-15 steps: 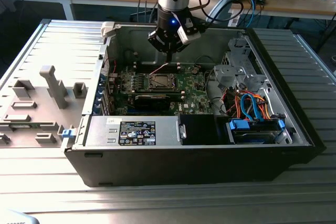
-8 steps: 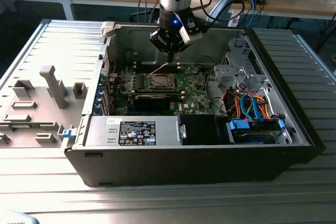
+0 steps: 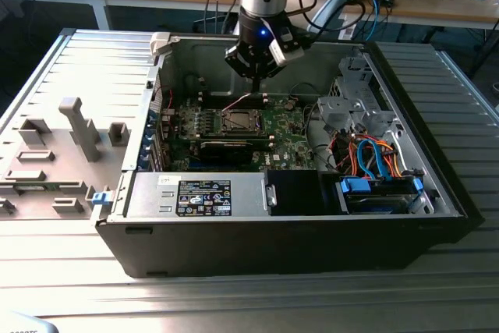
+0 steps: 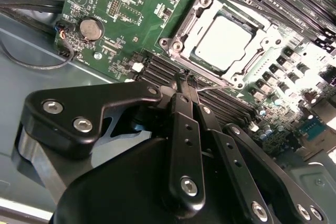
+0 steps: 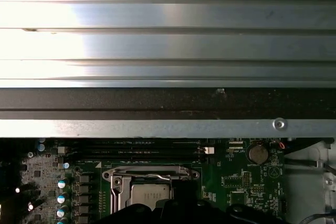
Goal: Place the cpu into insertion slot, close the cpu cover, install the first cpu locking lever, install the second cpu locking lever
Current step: 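Install the first cpu locking lever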
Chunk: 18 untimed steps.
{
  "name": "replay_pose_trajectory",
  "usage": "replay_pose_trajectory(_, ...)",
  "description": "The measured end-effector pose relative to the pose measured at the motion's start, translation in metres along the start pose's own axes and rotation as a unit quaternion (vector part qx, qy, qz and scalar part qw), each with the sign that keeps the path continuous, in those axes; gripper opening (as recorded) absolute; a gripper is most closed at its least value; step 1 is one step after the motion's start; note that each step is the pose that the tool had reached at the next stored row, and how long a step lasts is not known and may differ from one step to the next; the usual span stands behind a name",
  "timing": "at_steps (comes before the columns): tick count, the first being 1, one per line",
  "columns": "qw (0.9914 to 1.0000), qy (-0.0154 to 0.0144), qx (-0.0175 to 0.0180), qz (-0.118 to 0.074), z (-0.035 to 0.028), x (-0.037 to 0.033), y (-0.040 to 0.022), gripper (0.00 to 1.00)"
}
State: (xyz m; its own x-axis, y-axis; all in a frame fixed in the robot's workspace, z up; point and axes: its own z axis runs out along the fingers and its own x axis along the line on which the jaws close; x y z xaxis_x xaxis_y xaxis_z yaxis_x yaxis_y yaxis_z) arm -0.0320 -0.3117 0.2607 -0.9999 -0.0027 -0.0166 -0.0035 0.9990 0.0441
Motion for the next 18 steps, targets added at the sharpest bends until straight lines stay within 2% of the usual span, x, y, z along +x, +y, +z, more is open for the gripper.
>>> replay_pose_trajectory(18, 1.00000, 0.0000, 0.0000, 0.000, 0.0002, -0.0112, 0.0000, 0.11)
